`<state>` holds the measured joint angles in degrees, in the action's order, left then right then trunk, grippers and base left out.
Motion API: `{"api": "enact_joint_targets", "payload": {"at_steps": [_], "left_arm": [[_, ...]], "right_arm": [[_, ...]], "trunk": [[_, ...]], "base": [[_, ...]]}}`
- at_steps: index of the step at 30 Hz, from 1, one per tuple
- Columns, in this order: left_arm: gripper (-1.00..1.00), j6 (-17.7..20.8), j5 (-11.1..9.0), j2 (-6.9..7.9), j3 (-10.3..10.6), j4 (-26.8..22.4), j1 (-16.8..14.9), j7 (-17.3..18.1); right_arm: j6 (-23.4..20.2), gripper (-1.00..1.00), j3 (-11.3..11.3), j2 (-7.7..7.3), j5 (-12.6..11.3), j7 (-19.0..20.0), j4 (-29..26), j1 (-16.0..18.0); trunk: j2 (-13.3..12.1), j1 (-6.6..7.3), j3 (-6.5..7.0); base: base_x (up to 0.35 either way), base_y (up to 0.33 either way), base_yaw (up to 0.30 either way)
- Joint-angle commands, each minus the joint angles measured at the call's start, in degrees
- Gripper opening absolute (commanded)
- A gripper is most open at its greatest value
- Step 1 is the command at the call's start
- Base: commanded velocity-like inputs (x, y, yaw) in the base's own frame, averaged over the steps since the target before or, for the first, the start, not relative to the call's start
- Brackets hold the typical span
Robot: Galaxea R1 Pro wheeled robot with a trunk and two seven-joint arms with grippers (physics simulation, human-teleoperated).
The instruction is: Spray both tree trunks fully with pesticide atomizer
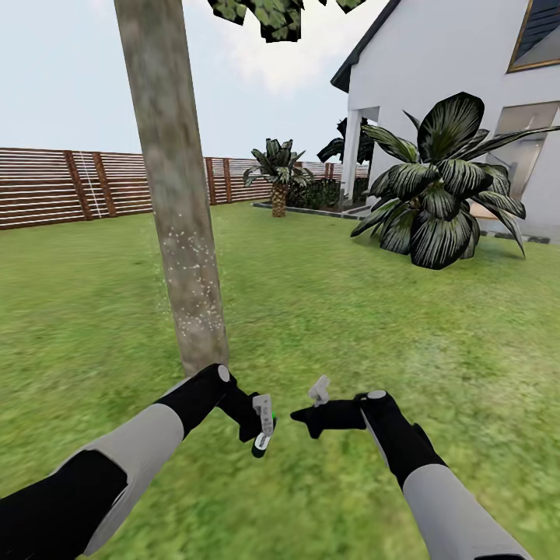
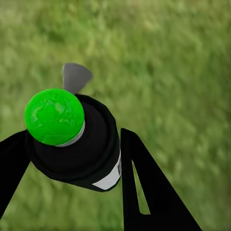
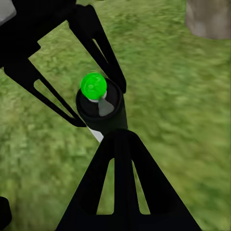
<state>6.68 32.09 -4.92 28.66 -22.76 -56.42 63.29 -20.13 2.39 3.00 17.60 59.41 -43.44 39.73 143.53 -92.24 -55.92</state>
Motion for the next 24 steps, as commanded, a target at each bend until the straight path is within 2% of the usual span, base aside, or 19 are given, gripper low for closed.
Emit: {"api": "enact_joint_targets", "payload": {"at_steps": [1, 6, 17, 24], "left_arm": [[-1.00, 0.0, 0.0, 0.00, 0.0, 0.0, 0.0, 0.0], [-1.00, 0.0, 0.0, -0.94, 0.0, 0.0, 0.0, -1.9], [-1.00, 0.0, 0.0, -2.64, 0.0, 0.0, 0.0, -2.1], [-1.00, 0.0, 0.0, -3.13, 0.1, 0.0, 0.0, -2.1]], "right_arm": [[0.0, -1.00, 0.0, 0.04, 0.0, 0.0, -0.2, 0.0], [0.0, -1.00, 0.0, 0.08, 0.0, 0.0, -0.4, 0.0], [0.0, -1.00, 0.1, 0.08, 0.0, 0.0, -0.4, 0.0], [0.0, -1.00, 0.1, 0.08, 0.0, 0.0, -0.4, 0.0]], "trunk": [[0.0, 0.00, 0.00], [0.0, 0.00, 0.00], [0.0, 0.00, 0.00], [0.0, 0.00, 0.00]], "base": [[0.000, 0.000, 0.000], [0.000, 0.000, 0.000], [0.000, 0.000, 0.000], [0.000, 0.000, 0.000]]}}
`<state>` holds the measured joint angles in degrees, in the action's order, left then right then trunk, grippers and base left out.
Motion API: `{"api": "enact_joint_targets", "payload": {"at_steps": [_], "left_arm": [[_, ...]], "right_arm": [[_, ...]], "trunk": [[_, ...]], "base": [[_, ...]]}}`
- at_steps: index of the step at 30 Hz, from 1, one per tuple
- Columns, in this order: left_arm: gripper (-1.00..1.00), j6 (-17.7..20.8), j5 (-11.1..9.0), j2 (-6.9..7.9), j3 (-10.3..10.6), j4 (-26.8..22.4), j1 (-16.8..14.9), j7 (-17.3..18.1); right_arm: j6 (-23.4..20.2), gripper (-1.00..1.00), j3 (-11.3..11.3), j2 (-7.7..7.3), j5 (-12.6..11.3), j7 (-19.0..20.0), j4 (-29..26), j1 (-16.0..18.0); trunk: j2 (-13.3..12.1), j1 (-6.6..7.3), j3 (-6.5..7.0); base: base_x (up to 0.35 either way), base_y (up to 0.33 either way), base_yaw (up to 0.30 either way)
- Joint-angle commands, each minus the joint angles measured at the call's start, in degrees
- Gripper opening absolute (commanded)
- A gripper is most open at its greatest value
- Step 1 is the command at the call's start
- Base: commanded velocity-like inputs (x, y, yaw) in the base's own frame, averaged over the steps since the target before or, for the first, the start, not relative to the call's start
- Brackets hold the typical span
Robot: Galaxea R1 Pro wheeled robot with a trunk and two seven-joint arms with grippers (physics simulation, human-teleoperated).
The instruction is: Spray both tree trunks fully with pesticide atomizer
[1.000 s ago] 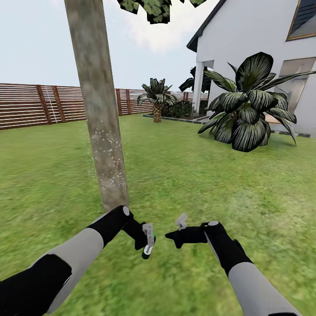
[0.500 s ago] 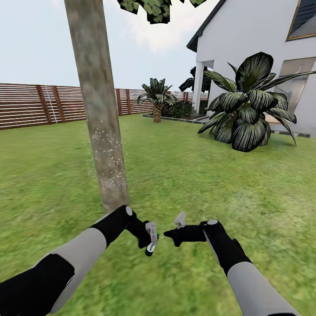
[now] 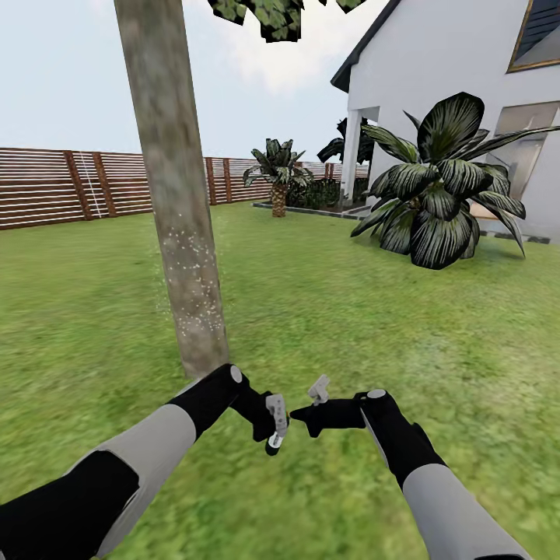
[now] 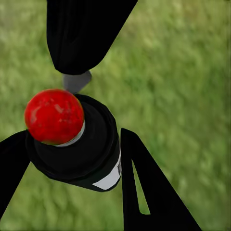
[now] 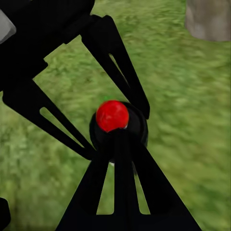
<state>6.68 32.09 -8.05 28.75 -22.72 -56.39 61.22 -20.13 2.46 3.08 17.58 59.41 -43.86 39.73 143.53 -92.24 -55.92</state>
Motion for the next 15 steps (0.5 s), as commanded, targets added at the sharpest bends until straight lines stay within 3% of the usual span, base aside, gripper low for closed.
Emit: {"api": "enact_joint_targets", "payload": {"at_steps": [1, 10, 12, 14, 15], "left_arm": [[-1.00, 0.0, 0.0, -0.06, 0.0, 0.0, 0.0, 0.0], [-1.00, 0.0, 0.5, -0.14, 0.0, 0.1, 0.0, 0.0], [-1.00, 1.0, 4.5, 1.48, 0.0, 0.3, 0.0, 0.0], [-1.00, 5.2, 9.9, 5.09, -0.2, 0.4, 0.0, 0.0], [-1.00, 5.9, 10.7, 6.30, -0.2, 0.4, 0.0, 0.0]], "right_arm": [[0.0, -1.00, 0.0, 0.00, 0.0, 0.0, 0.0, 0.0], [0.0, -1.00, 0.0, 0.00, 0.0, 0.0, 0.0, 0.0], [0.0, -1.00, 0.0, -0.03, 0.0, 0.0, 0.0, 0.0], [0.0, -1.00, 0.0, -0.09, 0.0, 0.0, 0.0, 0.0], [0.0, -1.00, 0.0, -0.13, 0.0, 0.0, 0.0, 0.0]], "trunk": [[0.0, 0.00, 0.00], [0.0, 0.00, 0.00], [0.0, 0.00, 0.00], [0.0, 0.00, 0.00], [0.0, 0.00, 0.00]], "base": [[0.000, 0.000, 0.000], [0.000, 0.000, 0.000], [0.000, 0.000, 0.000], [0.000, 0.000, 0.000], [0.000, 0.000, 0.000]]}}
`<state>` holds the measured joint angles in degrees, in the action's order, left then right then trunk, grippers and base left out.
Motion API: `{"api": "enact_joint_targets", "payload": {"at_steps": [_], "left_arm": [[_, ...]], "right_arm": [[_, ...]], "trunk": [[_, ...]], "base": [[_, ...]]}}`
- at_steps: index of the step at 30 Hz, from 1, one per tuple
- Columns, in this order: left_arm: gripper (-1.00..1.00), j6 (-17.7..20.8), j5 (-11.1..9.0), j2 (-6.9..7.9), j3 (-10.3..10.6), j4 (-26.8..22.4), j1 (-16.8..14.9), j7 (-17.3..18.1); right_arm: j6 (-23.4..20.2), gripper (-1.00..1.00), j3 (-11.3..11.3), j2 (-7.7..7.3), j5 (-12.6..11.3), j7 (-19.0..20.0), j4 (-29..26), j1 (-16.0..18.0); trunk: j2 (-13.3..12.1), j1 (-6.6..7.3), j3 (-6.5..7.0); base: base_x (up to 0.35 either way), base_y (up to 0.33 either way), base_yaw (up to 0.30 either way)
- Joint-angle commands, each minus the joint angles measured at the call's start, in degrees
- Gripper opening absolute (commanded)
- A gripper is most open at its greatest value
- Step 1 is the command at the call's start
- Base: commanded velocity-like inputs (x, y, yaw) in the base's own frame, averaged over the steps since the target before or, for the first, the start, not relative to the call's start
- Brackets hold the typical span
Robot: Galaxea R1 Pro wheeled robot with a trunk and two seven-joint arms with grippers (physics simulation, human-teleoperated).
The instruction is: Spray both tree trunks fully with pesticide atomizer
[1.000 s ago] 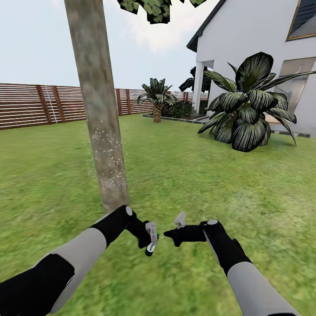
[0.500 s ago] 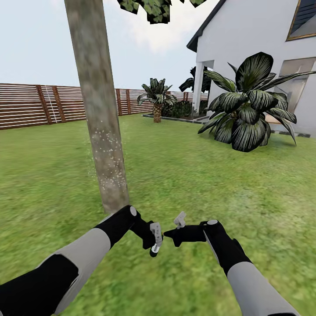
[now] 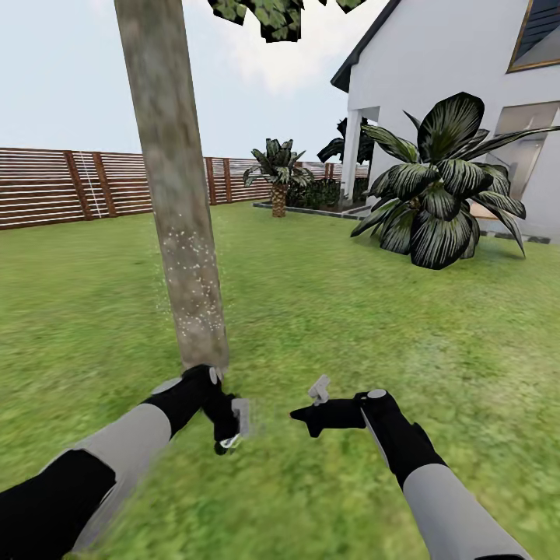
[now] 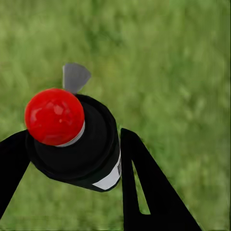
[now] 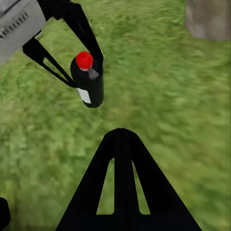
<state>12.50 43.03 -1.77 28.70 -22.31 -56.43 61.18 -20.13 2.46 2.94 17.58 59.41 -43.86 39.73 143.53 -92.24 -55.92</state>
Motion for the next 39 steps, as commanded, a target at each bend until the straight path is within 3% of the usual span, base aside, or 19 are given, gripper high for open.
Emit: {"api": "enact_joint_targets", "payload": {"at_steps": [1, 3, 4, 5, 6, 7, 8, 9, 11, 13, 14, 17, 19, 20, 23, 27, 34, 36, 39], "left_arm": [[-1.00, 0.5, 0.2, 1.64, -0.2, 0.0, 0.0, 0.0], [-1.00, 1.2, 0.3, 4.50, -0.6, 0.0, 0.0, -1.0], [-1.00, 2.4, -0.4, 6.29, -3.5, 0.1, 0.1, -3.7], [-1.00, 3.4, -1.7, 7.00, -8.3, 0.1, 0.2, -6.8], [-1.00, 3.9, -3.7, 7.42, -15.8, 0.3, 0.2, -10.4], [-1.00, 4.1, -5.4, 8.22, -23.6, 0.7, 0.2, -13.4], [-1.00, 4.0, -7.2, 10.00, -34.9, 2.0, 0.3, -15.8], [-1.00, 3.2, -7.8, 10.70, -40.8, 3.1, 0.5, -16.5], [-1.00, -1.6, -8.5, 11.22, -49.8, 4.8, 3.7, -19.4], [-1.00, -5.3, -8.8, 10.84, -55.1, 5.2, 7.1, -25.7], [-1.00, -7.5, -8.9, 10.32, -58.5, 5.2, 8.6, -30.5], [-1.00, -15.0, -9.0, 8.98, -67.6, 5.4, 12.8, -38.3], [-1.00, -16.9, -8.9, 8.80, -72.8, 5.4, 14.6, -39.9], [-1.00, -17.4, -8.9, 8.76, -75.3, 5.4, 15.6, -40.4], [-1.00, -18.1, -8.9, 8.61, -78.0, 5.4, 19.1, -42.4], [-1.00, -27.6, -8.8, 7.39, -78.7, 6.7, 26.1, -55.3], [-1.00, -30.5, -8.9, 6.74, -78.7, 9.8, 27.3, -61.8], [-1.00, -32.4, -8.8, 6.52, -78.7, 11.6, 27.3, -66.8], [-1.00, -32.7, -8.9, 6.44, -78.7, 12.0, 27.3, -67.8]], "right_arm": [[0.0, -1.00, 0.0, -0.03, 0.0, 0.0, 0.0, 0.0], [0.0, -1.00, 0.0, -0.04, 0.0, 0.0, 0.1, 0.0], [0.0, -1.00, 0.0, -0.04, 0.1, -0.2, 0.2, 0.0], [0.0, -1.00, -0.1, -0.07, 0.1, -0.3, 0.2, 0.0], [0.1, -1.00, -0.3, -0.16, 0.1, -0.5, 0.2, -0.1], [0.1, 1.00, -0.5, -0.34, 0.1, -0.6, 0.4, -0.1], [0.4, 1.00, -1.2, -0.90, 0.1, -0.8, 1.0, -0.2], [0.6, 1.00, -2.4, -2.76, 0.0, -0.8, 1.6, -0.3], [0.9, 1.00, -6.7, -9.61, -0.1, -0.8, 2.4, -0.7], [4.0, 1.00, -11.0, -13.58, -0.1, -0.9, 2.6, -0.8], [8.9, 1.00, -17.2, -14.78, -0.1, -1.4, 2.7, -0.8], [19.7, 1.00, -46.5, -15.40, 0.1, -5.3, 2.7, -2.9], [21.2, 1.00, -59.2, -15.36, 0.2, -5.9, 2.7, -5.6], [21.6, 1.00, -63.6, -15.39, 0.2, -6.1, 2.7, -7.2], [21.9, 1.00, -67.4, -15.42, 0.3, -6.2, 2.8, -9.4], [22.0, 1.00, -68.4, -15.48, 0.3, -8.1, 2.8, -10.0], [21.9, 1.00, -68.5, -15.34, 0.3, -23.6, 2.8, -10.0], [21.9, 1.00, -68.5, -15.46, 0.4, -23.9, 2.9, -10.0], [21.9, 1.00, -68.5, -15.46, 0.4, -24.0, 2.9, -10.0]], "trunk": [[0.0, 0.00, 0.00], [0.0, 0.00, 0.00], [0.0, 0.00, 0.00], [0.0, 0.00, 0.00], [0.0, 0.00, 0.00], [0.0, 0.00, 0.00], [0.0, 0.00, 0.00], [0.0, 0.00, 0.00], [0.0, 0.00, 0.00], [0.0, 0.00, 0.00], [0.0, 0.00, 0.00], [0.0, 0.00, 0.00], [0.0, 0.00, 0.00], [0.0, 0.00, 0.00], [0.0, 0.00, 0.00], [0.0, 0.00, 0.00], [0.0, 0.00, 0.00], [0.0, 0.00, 0.00], [0.0, 0.00, 0.00]], "base": [[0.000, 0.000, 0.000], [0.000, 0.000, 0.000], [0.000, 0.000, 0.000], [0.000, 0.000, 0.000], [0.000, 0.000, 0.000], [0.000, 0.000, 0.000], [0.000, 0.000, 0.000], [0.000, 0.000, 0.000], [0.000, 0.000, 0.000], [0.000, 0.000, 0.000], [0.000, 0.000, 0.000], [0.000, 0.000, 0.000], [0.000, 0.000, 0.000], [0.000, 0.000, 0.000], [0.000, 0.000, 0.000], [0.000, 0.000, 0.000], [-0.123, 0.000, 0.000], [-0.332, 0.000, 0.019], [-0.322, 0.000, 0.207]]}}
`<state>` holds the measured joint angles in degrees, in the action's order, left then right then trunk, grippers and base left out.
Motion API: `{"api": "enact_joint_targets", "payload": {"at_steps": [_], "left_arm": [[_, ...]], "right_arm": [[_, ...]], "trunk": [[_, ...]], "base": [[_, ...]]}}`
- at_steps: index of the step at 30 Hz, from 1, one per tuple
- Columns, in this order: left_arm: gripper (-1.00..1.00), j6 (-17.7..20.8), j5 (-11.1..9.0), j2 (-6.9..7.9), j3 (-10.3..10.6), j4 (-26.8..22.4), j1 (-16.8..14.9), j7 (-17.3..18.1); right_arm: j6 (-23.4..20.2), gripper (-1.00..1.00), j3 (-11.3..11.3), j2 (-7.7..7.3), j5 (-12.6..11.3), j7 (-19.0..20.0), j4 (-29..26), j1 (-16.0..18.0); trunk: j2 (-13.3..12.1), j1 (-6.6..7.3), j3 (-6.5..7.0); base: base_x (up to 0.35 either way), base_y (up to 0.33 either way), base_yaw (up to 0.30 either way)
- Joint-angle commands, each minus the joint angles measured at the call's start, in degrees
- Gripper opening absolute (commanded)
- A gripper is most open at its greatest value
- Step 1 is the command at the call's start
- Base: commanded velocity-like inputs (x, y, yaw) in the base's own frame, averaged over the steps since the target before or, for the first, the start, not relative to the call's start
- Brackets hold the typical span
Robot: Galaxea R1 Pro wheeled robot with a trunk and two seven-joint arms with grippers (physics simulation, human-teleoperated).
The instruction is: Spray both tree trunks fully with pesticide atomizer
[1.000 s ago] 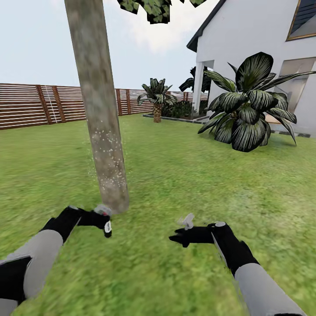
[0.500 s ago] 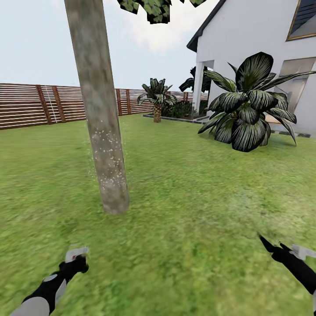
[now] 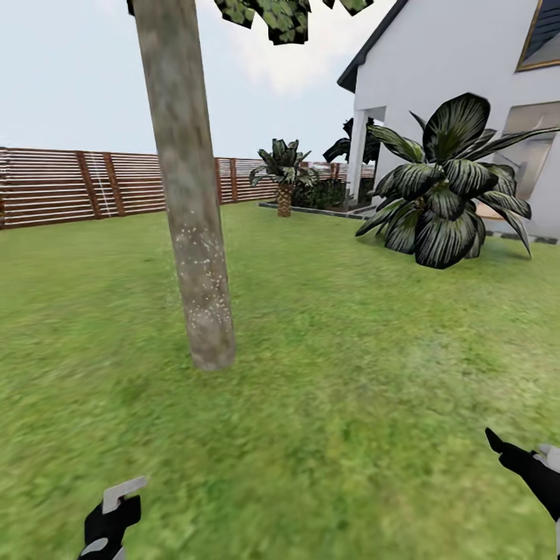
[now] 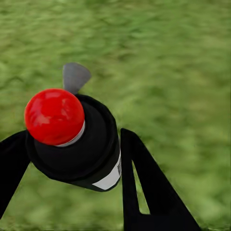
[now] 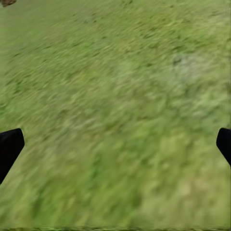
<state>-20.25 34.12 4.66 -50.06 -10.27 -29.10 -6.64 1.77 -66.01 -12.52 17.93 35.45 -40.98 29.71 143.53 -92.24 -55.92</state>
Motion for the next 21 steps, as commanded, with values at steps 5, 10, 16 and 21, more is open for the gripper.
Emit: {"api": "enact_joint_targets", "payload": {"at_steps": [5, 10, 16, 21], "left_arm": [[-1.00, -0.1, -0.1, 0.00, 0.0, 0.1, 0.0, -0.1], [-1.00, -0.1, -1.8, 0.00, 0.0, 0.1, 0.0, -0.1], [-1.00, 0.1, -2.7, 0.02, 0.0, 0.0, 0.0, -0.6], [-1.00, 0.1, -2.8, 0.24, 0.0, 0.0, 0.0, -0.6]], "right_arm": [[0.0, 1.00, 0.0, 0.12, 0.0, 0.0, 0.0, 0.0], [0.0, 1.00, 0.0, 0.13, 0.0, 0.0, 0.0, 0.0], [0.0, 1.00, 0.0, 0.13, 0.0, -0.1, 0.0, 0.0], [0.0, 1.00, 0.0, 0.13, 0.0, -0.1, 0.0, 0.0]], "trunk": [[0.0, 0.00, 0.05], [0.0, 0.00, 0.31], [0.0, 0.00, 0.66], [0.0, 0.00, 0.82]], "base": [[-0.305, 0.000, 0.274], [-0.236, 0.000, 0.241], [-0.021, 0.000, 0.224], [-0.001, 0.000, 0.259]]}}
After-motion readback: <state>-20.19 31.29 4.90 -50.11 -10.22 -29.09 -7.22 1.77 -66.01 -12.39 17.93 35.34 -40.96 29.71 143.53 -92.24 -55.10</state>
